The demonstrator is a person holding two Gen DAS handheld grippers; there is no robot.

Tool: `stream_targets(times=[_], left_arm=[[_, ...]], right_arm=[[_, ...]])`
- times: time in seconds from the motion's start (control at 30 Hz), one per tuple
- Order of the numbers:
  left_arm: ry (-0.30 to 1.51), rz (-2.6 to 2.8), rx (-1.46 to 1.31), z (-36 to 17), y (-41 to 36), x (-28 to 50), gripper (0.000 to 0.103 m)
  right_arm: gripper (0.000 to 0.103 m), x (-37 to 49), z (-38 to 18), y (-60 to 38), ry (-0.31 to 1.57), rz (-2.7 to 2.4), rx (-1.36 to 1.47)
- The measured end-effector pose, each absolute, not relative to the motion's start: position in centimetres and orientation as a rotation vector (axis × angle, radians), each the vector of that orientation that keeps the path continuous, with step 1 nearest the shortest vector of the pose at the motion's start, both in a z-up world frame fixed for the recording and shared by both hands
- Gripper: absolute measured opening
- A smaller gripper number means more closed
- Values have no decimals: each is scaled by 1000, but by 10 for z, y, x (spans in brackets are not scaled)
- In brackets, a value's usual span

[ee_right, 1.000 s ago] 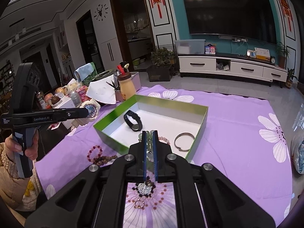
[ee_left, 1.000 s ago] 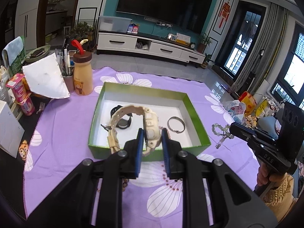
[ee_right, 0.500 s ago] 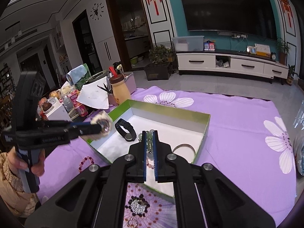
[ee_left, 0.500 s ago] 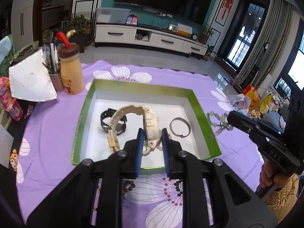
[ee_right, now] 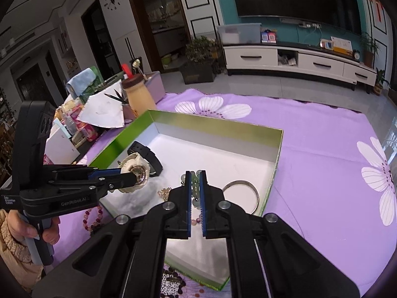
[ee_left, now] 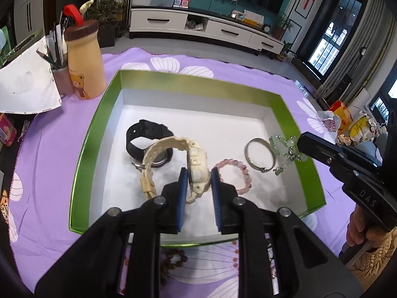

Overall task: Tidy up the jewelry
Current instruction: 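Drop both items into the box, white watch from the left tool, brooch from the right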

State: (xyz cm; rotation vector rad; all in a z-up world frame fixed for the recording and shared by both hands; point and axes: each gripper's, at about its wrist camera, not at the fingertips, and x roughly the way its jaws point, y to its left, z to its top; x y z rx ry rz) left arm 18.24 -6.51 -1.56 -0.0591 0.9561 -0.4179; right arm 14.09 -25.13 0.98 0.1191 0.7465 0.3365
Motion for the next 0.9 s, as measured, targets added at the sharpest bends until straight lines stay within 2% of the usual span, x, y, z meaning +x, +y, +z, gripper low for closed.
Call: stream_targets(times=[0.9], left_arm=[[1058,-351,-31,-46,-67,204,19]], right_arm=[[5,174,-18,-231,902,241,92]])
